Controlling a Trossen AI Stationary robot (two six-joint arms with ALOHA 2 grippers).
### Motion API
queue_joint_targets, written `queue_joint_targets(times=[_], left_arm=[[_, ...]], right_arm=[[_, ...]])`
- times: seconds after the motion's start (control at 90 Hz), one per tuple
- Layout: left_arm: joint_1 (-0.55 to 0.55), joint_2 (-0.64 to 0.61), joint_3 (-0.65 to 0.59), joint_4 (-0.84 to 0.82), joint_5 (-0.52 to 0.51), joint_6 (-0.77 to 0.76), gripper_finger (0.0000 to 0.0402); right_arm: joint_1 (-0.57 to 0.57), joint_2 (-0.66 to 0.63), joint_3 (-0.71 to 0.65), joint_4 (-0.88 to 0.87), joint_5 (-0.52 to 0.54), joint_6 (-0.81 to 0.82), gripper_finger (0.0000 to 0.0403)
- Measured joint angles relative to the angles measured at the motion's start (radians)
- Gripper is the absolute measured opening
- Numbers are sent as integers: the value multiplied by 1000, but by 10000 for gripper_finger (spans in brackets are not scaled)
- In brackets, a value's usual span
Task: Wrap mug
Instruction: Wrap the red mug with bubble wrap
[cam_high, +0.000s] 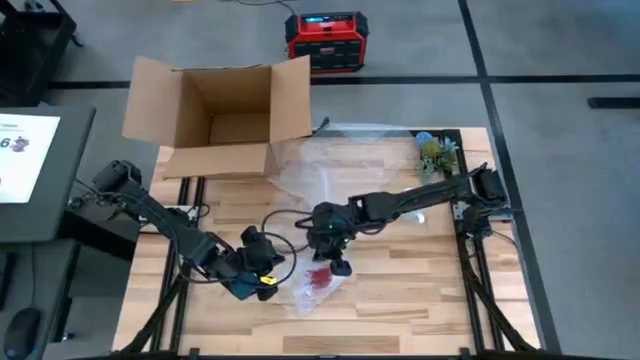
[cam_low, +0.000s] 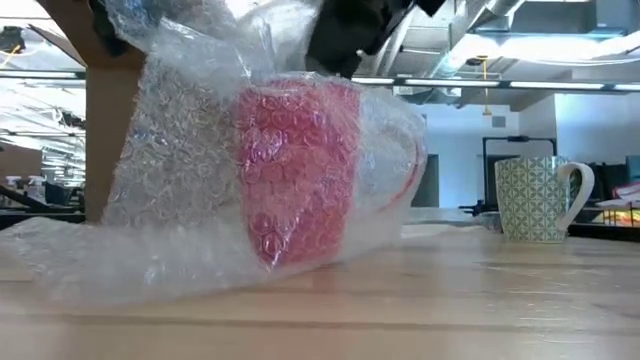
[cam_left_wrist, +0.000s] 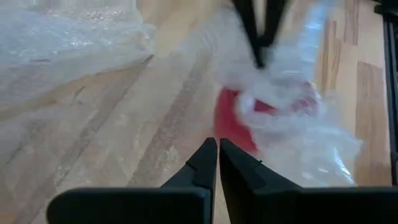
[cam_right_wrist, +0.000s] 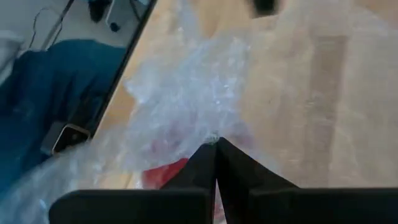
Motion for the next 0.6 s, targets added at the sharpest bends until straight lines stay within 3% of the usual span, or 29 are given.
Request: queue_joint_targets(times=[0.378,0.6], left_arm=[[27,0,0,24,-16,90,0],[28,0,0,156,78,266,0]], right_arm=[[60,1,-6,-33,179,-48,0],[60,95,7,-39,179,-53,0]])
